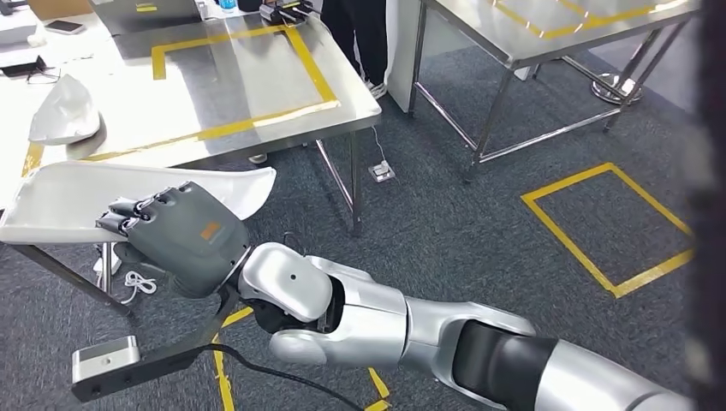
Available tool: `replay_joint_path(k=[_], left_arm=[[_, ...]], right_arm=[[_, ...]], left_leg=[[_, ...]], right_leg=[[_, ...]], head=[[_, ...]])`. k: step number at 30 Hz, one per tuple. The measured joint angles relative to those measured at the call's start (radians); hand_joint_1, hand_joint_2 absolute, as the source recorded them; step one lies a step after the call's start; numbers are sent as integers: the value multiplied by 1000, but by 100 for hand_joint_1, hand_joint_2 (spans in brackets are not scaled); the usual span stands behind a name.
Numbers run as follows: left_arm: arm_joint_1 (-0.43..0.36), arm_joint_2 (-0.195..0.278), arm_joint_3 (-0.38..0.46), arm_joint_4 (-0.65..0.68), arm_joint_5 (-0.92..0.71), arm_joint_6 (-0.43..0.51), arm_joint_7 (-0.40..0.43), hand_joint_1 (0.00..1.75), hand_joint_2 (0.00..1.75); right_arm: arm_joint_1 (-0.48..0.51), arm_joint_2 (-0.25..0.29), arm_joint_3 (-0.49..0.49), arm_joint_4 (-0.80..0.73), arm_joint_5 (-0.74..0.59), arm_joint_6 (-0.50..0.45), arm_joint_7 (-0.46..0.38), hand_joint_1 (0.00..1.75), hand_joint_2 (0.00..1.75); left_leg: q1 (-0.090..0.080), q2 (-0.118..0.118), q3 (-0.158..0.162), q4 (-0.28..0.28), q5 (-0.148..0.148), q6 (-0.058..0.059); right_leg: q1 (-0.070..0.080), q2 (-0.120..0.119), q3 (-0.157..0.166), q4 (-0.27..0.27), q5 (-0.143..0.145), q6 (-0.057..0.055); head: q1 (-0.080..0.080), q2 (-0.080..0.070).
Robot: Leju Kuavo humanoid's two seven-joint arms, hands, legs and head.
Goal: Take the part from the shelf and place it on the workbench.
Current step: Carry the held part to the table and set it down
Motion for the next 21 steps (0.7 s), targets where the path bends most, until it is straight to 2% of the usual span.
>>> replay_joint_path(k=[1, 3, 4, 5, 6, 7, 8, 9, 10, 11, 13, 15, 17, 19, 20, 21], left_arm=[[0, 0, 0, 0, 0, 0, 0, 0, 175], [-1, 0, 0, 0, 3, 0, -1, 0, 175], [-2, 0, 0, 0, 5, 0, -2, 0, 175], [-3, 0, 0, -1, 6, -1, -3, 0, 175], [-4, 0, 0, -1, 7, -1, -3, 0, 175], [-5, 1, 0, -1, 6, -1, -3, 0, 175], [-3, 2, 0, 0, 6, -1, -3, 0, 175], [-1, 2, 0, 0, 6, -1, -2, 0, 175], [-1, 3, 0, 1, 6, -1, -2, 0, 175], [-1, 3, 0, 1, 6, -1, -2, 0, 175], [-3, 2, 0, 0, 6, -1, -2, 0, 175], [-3, 1, 0, -2, 5, -1, -2, 0, 175], [-1, 2, 0, -1, 5, -1, -1, 0, 175], [1, 3, 0, 0, 4, -1, -1, 0, 175], [3, 3, 0, 0, 4, -1, -1, 0, 175], [4, 3, 0, 0, 4, -1, -1, 0, 175]], right_arm=[[1, 1, 0, -2, 1, 0, -1, 175, 175], [5, 2, -1, -3, 2, 1, -1, 175, 175], [8, 2, -1, -3, 2, 2, -1, 175, 175], [10, 2, -1, -3, 2, 2, -1, 175, 175], [12, 2, -1, -4, 3, 2, -1, 175, 175], [12, 2, -1, -4, 3, 2, -2, 175, 175], [12, 2, -1, -4, 3, 2, -3, 175, 175], [13, 2, -1, -4, 4, 2, -3, 175, 175], [13, 2, -1, -4, 4, 3, -3, 175, 175], [13, 2, -1, -5, 4, 3, -3, 175, 175], [14, 2, -3, -6, 4, 4, -3, 175, 175], [12, 2, -5, -8, 4, 3, -3, 175, 175], [12, 2, -5, -9, 4, 3, -4, 175, 175], [14, 1, -6, -9, 5, 4, -4, 175, 175], [16, 1, -6, -9, 5, 5, -4, 175, 175], [16, 1, -6, -9, 5, 5, -5, 175, 175]], left_leg=[[1, 0, -33, 56, -10, -4], [2, 1, -116, 174, -55, -11], [2, 2, -150, 210, -76, -12], [2, 2, -170, 215, -81, -13], [2, 2, -172, 189, -61, -13], [3, 2, -161, 134, -19, -13], [3, 3, -146, 65, 38, -11], [2, 4, -133, 3, 78, -7], [0, 5, -124, -39, 106, 0], [-1, 5, -121, -60, 117, 9], [-1, 2, -114, -63, 110, 25], [2, 0, -101, -66, 103, 37], [3, 1, -85, -69, 91, 44], [3, 1, -70, -70, 76, 47], [3, 0, -60, -70, 67, 46], [3, -1, -48, -70, 58, 45]], right_leg=[[-2, 0, 12, -2, -8, -5], [-1, 0, 30, -2, -26, -10], [-1, 0, 40, -2, -35, -11], [-1, 1, 51, -2, -45, -10], [-1, 2, 64, -2, -55, -9], [-2, 3, 79, -2, -66, -7], [-2, 4, 92, -1, -78, -4], [-1, 5, 101, 0, -89, 1], [0, 6, 106, 2, -98, 7], [2, 6, 107, 4, -104, 13], [4, 7, 106, 12, -110, 22], [3, 4, 81, 62, -110, 30], [-1, 0, 10, 175, -131, 40], [-4, -1, -75, 283, -176, 47], [-5, -1, -103, 302, -188, 48], [-6, -1, -116, 289, -180, 48]], head=[[-3, 0], [-7, 0], [-7, 0], [-7, 0], [-7, 0], [-8, 0], [-9, 0], [-13, 0], [-17, 0], [-22, 0], [-24, 0], [-23, 0], [-20, 0], [-18, 0], [-18, 0], [-17, 0]])
